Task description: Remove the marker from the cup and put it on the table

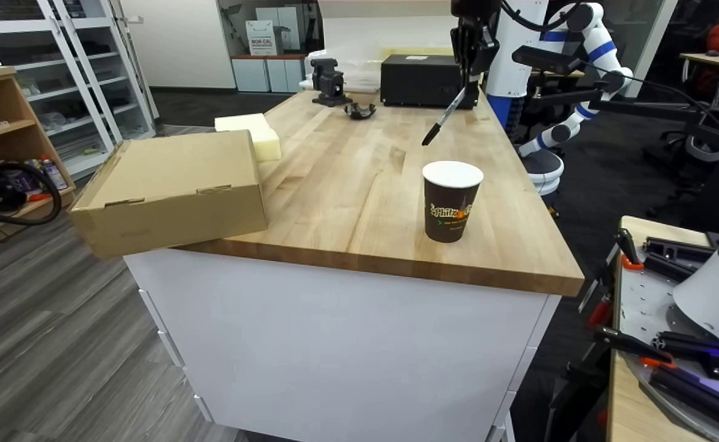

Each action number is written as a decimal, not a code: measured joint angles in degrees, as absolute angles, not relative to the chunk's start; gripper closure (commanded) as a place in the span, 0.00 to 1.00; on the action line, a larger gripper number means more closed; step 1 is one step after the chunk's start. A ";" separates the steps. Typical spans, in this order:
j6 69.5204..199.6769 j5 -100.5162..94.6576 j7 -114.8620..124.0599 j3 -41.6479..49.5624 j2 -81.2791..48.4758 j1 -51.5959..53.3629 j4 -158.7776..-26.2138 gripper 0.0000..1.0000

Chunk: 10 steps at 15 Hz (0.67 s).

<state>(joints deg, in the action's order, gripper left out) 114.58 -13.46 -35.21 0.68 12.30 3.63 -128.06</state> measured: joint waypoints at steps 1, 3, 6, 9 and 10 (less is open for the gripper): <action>114.67 -13.44 -34.67 1.02 12.29 3.35 -128.16 0.97; 116.27 -12.85 -34.53 2.15 12.30 2.78 -128.51 0.97; 119.79 -11.53 -34.59 4.50 12.33 1.74 -129.22 0.63; 121.38 -10.33 -35.00 6.69 12.34 0.69 -129.34 0.50; 121.51 -10.15 -35.11 7.18 12.34 0.45 -129.34 0.45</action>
